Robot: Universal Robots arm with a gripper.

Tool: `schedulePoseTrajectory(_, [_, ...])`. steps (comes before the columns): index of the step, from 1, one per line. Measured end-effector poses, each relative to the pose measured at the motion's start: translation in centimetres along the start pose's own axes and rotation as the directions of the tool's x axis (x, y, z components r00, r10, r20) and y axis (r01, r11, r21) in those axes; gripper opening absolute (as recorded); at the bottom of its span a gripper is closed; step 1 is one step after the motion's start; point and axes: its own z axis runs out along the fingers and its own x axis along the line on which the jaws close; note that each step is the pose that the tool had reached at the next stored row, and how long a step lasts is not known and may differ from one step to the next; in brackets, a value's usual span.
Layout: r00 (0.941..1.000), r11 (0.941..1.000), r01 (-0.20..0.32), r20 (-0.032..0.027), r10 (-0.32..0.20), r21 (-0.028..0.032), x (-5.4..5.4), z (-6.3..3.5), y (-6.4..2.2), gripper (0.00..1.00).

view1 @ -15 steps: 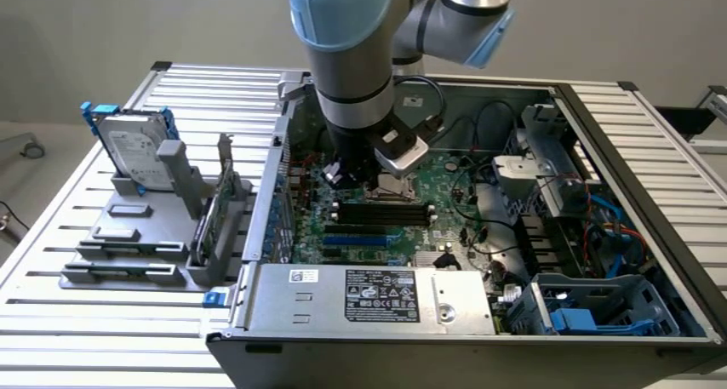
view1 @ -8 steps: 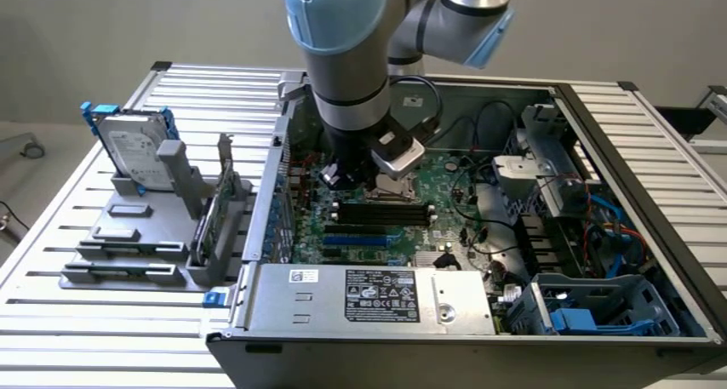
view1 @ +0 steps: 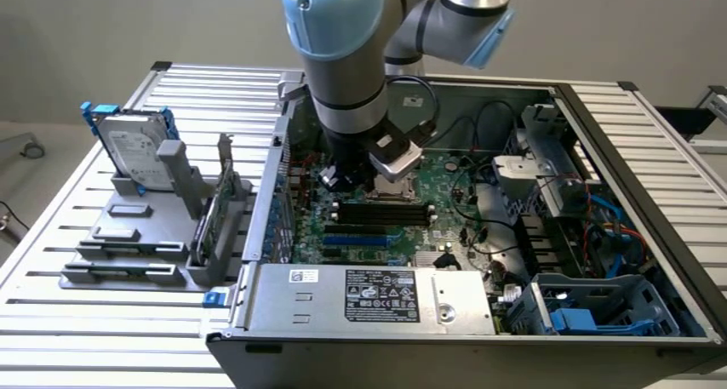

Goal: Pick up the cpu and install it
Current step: 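Install the first cpu locking lever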

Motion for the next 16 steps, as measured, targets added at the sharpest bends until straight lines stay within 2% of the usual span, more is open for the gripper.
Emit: schedulePoseTrajectory(16, [1.0000, 1.0000, 0.000, 0.0002, 0.000, 0.0000, -0.5, 1.65, -0.90, 0.11])
